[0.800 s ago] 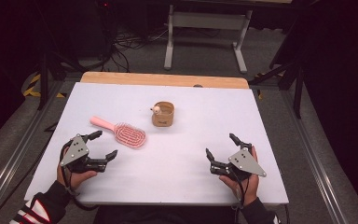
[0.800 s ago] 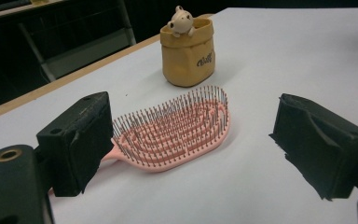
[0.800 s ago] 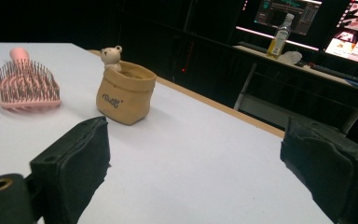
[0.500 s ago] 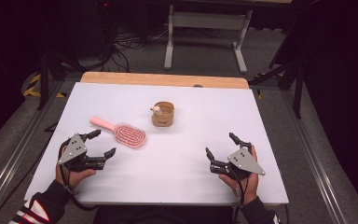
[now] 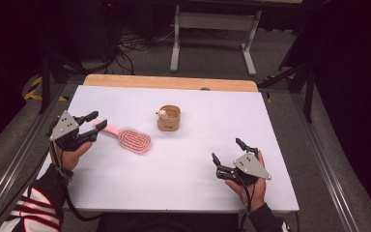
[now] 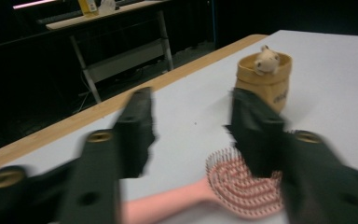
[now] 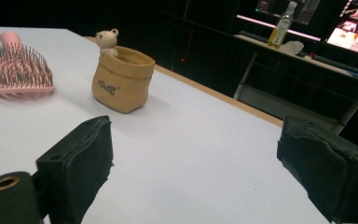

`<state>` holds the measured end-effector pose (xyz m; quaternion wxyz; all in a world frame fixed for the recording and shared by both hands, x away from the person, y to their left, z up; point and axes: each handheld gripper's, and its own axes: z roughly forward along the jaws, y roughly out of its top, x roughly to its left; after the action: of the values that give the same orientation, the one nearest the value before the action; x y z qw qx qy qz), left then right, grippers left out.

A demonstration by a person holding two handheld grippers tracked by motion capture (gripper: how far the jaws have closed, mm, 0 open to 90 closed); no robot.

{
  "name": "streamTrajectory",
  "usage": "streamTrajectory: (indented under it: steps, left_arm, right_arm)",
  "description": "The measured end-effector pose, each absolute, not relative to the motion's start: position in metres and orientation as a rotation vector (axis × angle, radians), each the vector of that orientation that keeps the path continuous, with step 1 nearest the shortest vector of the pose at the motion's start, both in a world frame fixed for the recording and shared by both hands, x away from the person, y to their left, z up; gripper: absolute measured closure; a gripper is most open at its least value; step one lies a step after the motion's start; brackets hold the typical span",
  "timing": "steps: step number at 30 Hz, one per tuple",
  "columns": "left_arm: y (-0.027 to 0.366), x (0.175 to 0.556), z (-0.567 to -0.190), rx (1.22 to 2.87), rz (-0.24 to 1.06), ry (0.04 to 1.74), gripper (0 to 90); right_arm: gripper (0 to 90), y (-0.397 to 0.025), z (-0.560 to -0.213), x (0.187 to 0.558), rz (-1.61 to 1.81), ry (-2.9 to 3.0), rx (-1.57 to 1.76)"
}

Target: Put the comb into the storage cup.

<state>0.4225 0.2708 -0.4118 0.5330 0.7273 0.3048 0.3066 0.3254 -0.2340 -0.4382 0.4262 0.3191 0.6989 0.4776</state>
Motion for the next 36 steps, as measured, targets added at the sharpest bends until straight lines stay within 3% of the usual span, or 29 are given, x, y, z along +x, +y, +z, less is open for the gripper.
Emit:
streamTrajectory:
  steps: [1, 6, 17, 36]
  left_arm:
    - [0.272, 0.438, -0.412, 1.761, 0.712, 0.763, 75.0]
    - [0.274, 0.466, -0.425, 1.822, 0.659, 0.828, 89.9]
    - [0.258, 0.498, -0.458, 2.012, 0.612, 0.966, 90.0]
    - [0.250, 0.501, -0.463, 2.194, 0.579, 1.020, 90.0]
  right_arm:
    - [11.1, -0.233, -0.440, 0.326, 1.183, 1.758, 0.799]
    - [11.3, -0.231, -0.444, 0.330, 1.165, 1.805, 0.802]
    - [11.6, -0.219, -0.453, 0.337, 1.104, 1.884, 0.774]
    - [11.8, -0.214, -0.456, 0.337, 1.032, 1.988, 0.706]
